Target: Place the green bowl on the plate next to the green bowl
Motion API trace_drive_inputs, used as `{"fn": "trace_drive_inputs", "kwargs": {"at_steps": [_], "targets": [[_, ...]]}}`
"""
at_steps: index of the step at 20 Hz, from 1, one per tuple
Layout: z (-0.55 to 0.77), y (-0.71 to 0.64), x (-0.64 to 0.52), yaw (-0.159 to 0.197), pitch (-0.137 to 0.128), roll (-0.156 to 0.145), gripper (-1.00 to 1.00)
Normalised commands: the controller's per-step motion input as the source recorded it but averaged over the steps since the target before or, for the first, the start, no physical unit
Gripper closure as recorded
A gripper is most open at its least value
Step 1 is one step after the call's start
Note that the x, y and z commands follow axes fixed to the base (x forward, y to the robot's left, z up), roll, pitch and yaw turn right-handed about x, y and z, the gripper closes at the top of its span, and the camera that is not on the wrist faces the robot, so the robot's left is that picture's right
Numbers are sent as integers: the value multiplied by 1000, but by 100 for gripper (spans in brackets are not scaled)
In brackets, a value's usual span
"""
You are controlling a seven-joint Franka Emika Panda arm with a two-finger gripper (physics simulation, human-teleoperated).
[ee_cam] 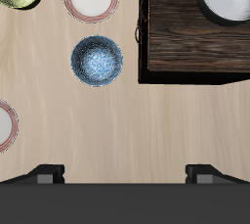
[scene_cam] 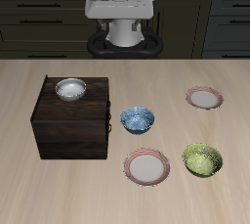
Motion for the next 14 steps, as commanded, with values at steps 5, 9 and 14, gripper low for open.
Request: {"fn": "trace_drive_inputs", "kwargs": {"at_steps": [5, 9, 14], "targets": [[-88, 157, 239, 6, 8, 22, -100], [15, 57, 198, -12, 14, 11, -100], [63, 140, 388, -25, 14, 19, -100]]}}
